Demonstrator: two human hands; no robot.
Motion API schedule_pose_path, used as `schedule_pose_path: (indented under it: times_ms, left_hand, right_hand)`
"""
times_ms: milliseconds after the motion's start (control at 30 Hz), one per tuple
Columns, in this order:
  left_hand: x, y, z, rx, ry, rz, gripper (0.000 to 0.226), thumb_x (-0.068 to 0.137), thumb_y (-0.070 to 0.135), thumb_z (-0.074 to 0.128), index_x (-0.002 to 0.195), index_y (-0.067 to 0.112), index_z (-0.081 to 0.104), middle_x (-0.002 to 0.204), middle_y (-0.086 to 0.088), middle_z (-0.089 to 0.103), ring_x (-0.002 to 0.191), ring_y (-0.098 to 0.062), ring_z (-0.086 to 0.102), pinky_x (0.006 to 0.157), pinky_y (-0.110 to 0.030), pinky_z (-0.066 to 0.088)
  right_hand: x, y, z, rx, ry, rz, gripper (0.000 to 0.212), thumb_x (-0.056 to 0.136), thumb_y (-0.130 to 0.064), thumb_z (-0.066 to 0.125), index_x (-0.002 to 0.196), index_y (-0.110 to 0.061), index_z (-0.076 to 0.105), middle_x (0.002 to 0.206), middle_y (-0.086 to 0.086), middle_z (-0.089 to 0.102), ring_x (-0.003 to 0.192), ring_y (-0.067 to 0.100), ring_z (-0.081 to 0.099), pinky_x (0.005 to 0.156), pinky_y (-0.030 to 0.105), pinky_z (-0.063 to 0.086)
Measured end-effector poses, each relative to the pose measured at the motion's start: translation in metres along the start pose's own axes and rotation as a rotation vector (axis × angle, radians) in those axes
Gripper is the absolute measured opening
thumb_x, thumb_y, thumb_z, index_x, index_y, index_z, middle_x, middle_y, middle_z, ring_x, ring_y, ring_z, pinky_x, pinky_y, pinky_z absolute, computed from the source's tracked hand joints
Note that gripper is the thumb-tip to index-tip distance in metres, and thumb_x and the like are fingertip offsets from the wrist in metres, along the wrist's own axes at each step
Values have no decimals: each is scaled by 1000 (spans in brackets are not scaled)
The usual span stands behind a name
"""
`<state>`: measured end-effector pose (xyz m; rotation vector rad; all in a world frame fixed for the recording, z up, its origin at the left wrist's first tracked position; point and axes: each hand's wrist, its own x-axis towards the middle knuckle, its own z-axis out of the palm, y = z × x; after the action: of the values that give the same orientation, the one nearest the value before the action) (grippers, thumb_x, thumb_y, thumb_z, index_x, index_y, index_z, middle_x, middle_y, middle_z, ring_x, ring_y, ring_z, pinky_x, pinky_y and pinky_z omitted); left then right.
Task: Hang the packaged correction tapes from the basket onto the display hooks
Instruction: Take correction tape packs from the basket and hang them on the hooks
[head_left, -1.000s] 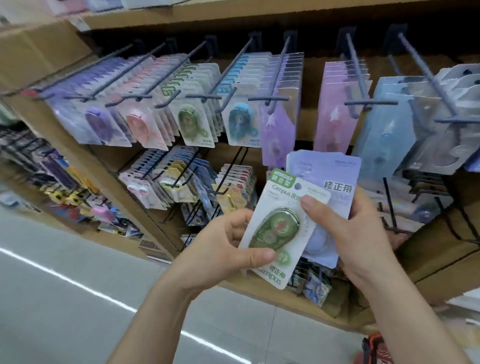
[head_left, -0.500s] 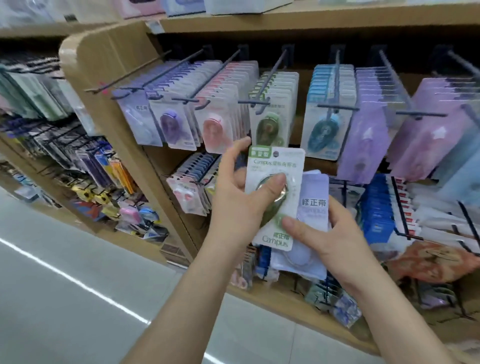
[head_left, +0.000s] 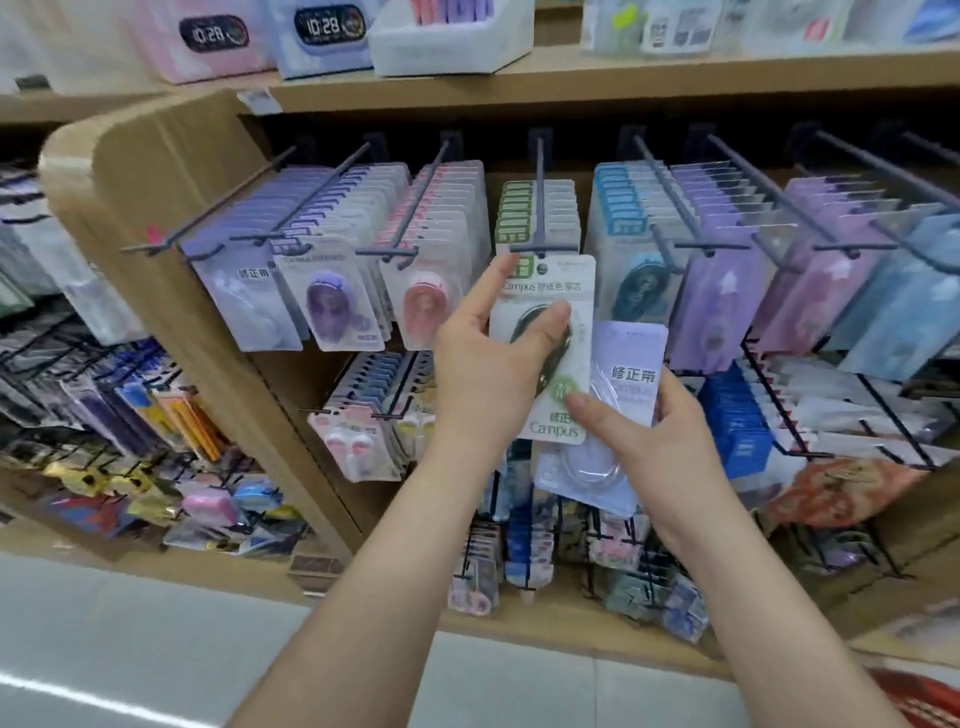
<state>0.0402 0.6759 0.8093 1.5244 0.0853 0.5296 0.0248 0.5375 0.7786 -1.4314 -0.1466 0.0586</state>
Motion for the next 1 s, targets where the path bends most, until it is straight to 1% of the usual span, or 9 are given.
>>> schedule_pose_path:
  times_ms: [67,233,367,500,600,733,833,933,1000]
  left_hand:
    - [2,-3,-4,28,-7,8,49,76,34,76,119,50,57,133,5,63,125,-13,58,105,-41,48]
    - [9,-2,-5,99,-58,-8,59,85,29,73,141,27,52,137,6,60,126,-9,56,106,-40,47]
    - [17,3,-19,149,-261,-77,62,88,24,69,145,30,45,133,5,63,119,-12,61,100,-41,52]
    - [11,0,-40,95,-279,-142,57,86,6,73,135,31,57,102,-3,74,89,-16,72,69,-25,57]
    - [17,-8,-35,233,-98,-74,50,80,21,82,125,34,66,96,0,74,91,-19,71,80,-33,59]
    - [31,-11,-13,395,-72,-2,51,88,21,73,136,27,58,110,13,66,97,11,58,84,-2,42]
    - [36,-15,-9,552,-85,37,52,93,26,67,142,30,51,135,7,61,121,-6,54,99,-16,40]
    - [21,-17,-16,739,-62,210,44,96,29,60,139,25,53,133,2,60,122,-12,52,102,-29,42]
    - [-1,-15,-20,564,-127,205,32,94,33,62,126,27,62,121,5,62,114,-5,56,97,-24,46]
  right_hand:
    - [-1,1,2,1,11,4,28,82,-14,77,105,-26,67,100,-6,77,94,16,73,86,39,58]
    - [-1,3,5,8,49,7,30,82,-10,77,106,-24,66,98,-7,77,91,15,74,80,33,59]
    - [2,3,5,10,71,-2,29,82,-10,76,104,-25,67,98,-7,77,92,14,74,79,31,58]
    - [3,3,-1,-3,105,-21,24,84,-12,74,102,-26,66,94,-15,76,86,6,73,69,20,57]
    - [1,3,-11,-39,167,-19,16,86,-20,71,99,-29,66,91,-17,76,85,5,72,72,27,55]
    - [-6,-2,-22,-54,188,-30,31,73,-37,72,103,-30,67,101,-12,76,94,11,72,82,37,55]
    - [-9,-7,-23,-59,172,-45,41,69,-41,72,107,-26,67,104,-9,75,95,13,72,83,38,55]
    - [-11,-8,-22,-60,141,-74,42,69,-43,71,108,-29,67,105,-11,75,96,11,72,82,35,55]
    - [-12,-11,-19,-67,119,-93,38,70,-44,68,106,-31,66,101,-16,75,92,6,71,76,25,56]
